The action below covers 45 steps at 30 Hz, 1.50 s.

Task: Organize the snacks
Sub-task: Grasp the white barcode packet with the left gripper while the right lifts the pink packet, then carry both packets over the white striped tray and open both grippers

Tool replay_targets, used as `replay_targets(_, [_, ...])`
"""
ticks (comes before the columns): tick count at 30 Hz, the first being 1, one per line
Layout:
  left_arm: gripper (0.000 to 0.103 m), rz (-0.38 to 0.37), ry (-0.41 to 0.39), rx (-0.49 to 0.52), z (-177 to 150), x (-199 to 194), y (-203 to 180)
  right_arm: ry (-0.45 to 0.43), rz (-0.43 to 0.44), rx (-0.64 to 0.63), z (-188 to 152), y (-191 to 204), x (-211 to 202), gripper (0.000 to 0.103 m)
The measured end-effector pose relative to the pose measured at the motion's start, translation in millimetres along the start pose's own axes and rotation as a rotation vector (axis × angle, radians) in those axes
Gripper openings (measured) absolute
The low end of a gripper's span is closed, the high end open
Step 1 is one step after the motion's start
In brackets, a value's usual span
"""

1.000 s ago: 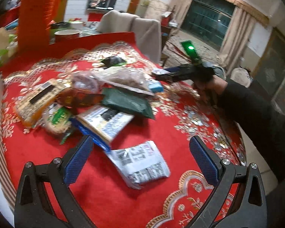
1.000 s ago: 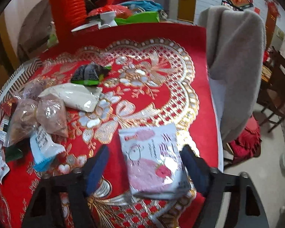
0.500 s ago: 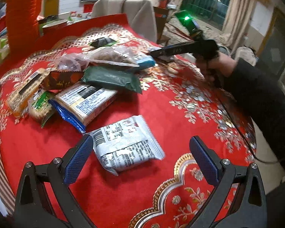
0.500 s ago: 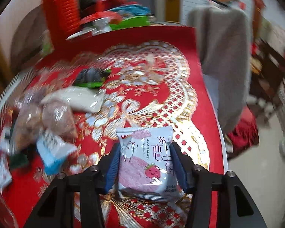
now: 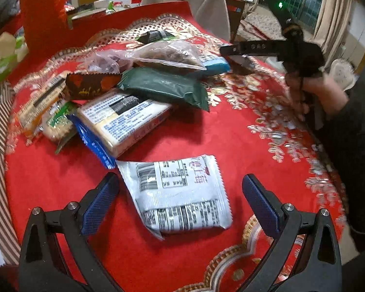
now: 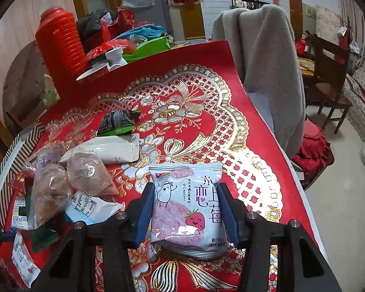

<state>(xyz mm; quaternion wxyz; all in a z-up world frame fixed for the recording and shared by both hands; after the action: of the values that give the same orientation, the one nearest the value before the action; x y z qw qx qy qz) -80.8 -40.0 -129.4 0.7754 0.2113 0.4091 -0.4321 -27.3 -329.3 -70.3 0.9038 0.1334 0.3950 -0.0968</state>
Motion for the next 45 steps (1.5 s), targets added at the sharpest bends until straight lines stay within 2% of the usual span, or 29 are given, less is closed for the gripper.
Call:
replay_targets(1, [0.089,0.025,-0.005,0.002,-0.5,-0.3,3.4,-0.005,-0.001,0.003,0.1,-0.7,-1.0,0.05])
replay_targets(3, [0.07,0.063,-0.007,0.008,-1.5,-1.5,7.5,-0.019,0.0,0.011,0.9,-1.8,-4.0,0.05])
replay_targets(4, [0.065,0.077,-0.007,0.006,-2.4,-3.6,10.3,-0.025,0.006,0.015,1.9,-2.1,-5.2,0.05])
replay_targets(5, [0.052,0.082,-0.011,-0.003,-4.3,-6.2,13.1,-0.039,0.018,0.02,3.2,-2.6,-8.4,0.05])
replay_targets(6, [0.03,0.088,-0.014,-0.009,-5.9,-8.5,15.2,-0.048,0.026,0.022,3.8,-2.6,-10.5,0.05])
replay_targets(7, [0.017,0.082,-0.015,-0.02,-7.9,-11.2,17.7,-0.059,0.036,0.024,4.7,-2.1,-12.9,0.05])
replay_targets(8, [0.016,0.07,-0.012,-0.028,-10.2,-12.9,17.7,-0.067,0.045,0.023,5.7,-1.1,-14.7,0.05])
replay_targets(13, [0.016,0.018,-0.068,-0.039,-17.9,-25.8,12.8,-0.127,0.064,-0.003,9.6,5.9,-27.4,0.05])
replay_targets(17, [0.016,-0.041,-0.193,-0.071,-9.2,-57.1,22.5,-0.202,0.049,-0.02,10.9,11.7,-44.5,0.05])
replay_targets(19, [0.016,-0.041,-0.267,-0.094,-3.6,-78.7,36.4,-0.222,0.067,-0.003,6.9,18.8,-52.2,0.05])
replay_targets(22, [0.016,0.002,-0.362,-0.161,4.6,-112.3,74.2,-0.247,0.128,-0.016,3.0,56.2,-66.0,0.05])
replay_targets(25, [0.015,0.064,-0.419,-0.256,4.3,-140.6,127.4,-0.268,0.242,-0.068,4.2,131.0,-77.2,0.05])
replay_targets(27, [0.015,0.125,-0.438,-0.32,-2.7,-156.5,167.6,-0.252,0.32,-0.107,1.5,181.0,-75.7,0.05])
replay_targets(29, [0.015,0.214,-0.429,-0.384,-14.7,-164.5,211.2,-0.218,0.4,-0.144,-4.2,238.3,-66.8,0.05])
replay_targets(31, [0.015,0.26,-0.418,-0.461,-29.9,-164.2,249.2,-0.188,0.452,-0.171,-11.0,280.3,-56.1,0.05])
replay_targets(33, [0.015,0.271,-0.389,-0.541,-47.7,-159.0,279.3,-0.159,0.489,-0.223,-20.4,329.2,-43.7,0.05])
replay_targets(34, [0.015,0.284,-0.374,-0.557,-55.0,-158.9,287.6,-0.149,0.501,-0.245,-24.6,347.7,-38.8,0.05])
replay_targets(35, [0.015,0.327,-0.348,-0.567,-65.0,-157.8,298.9,-0.135,0.519,-0.271,-29.5,373.6,-32.4,0.05])
replay_targets(37, [0.015,0.396,-0.301,-0.563,-79.4,-152.4,308.3,-0.118,0.54,-0.303,-35.3,403.1,-22.8,0.05])
replay_targets(38, [0.015,0.407,-0.279,-0.565,-85.9,-147.2,308.9,-0.107,0.548,-0.317,-38.2,419.6,-15.5,0.05])
replay_targets(41, [0.015,0.442,-0.25,-0.589,-99.1,-144.6,318.3,-0.097,0.566,-0.334,-41.6,446.3,-0.6,0.05])
replay_targets(45, [0.015,0.546,-0.214,-0.57,-105.9,-147.8,321.1,-0.098,0.573,-0.363,-46.7,468.9,12.0,0.05])
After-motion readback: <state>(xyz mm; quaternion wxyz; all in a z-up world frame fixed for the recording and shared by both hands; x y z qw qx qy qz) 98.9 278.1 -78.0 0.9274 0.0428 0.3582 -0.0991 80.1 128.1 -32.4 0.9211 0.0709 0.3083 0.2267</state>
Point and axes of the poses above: each gripper's, at about its wrist camera, not at the fingertips, and x roughly the way its jaws point, y to its left, z to its top, the point moved 10 cm from there along x, roughly the way its jaws point, and after that the axes turned 6 degrees about x, right-handed, at the moved point
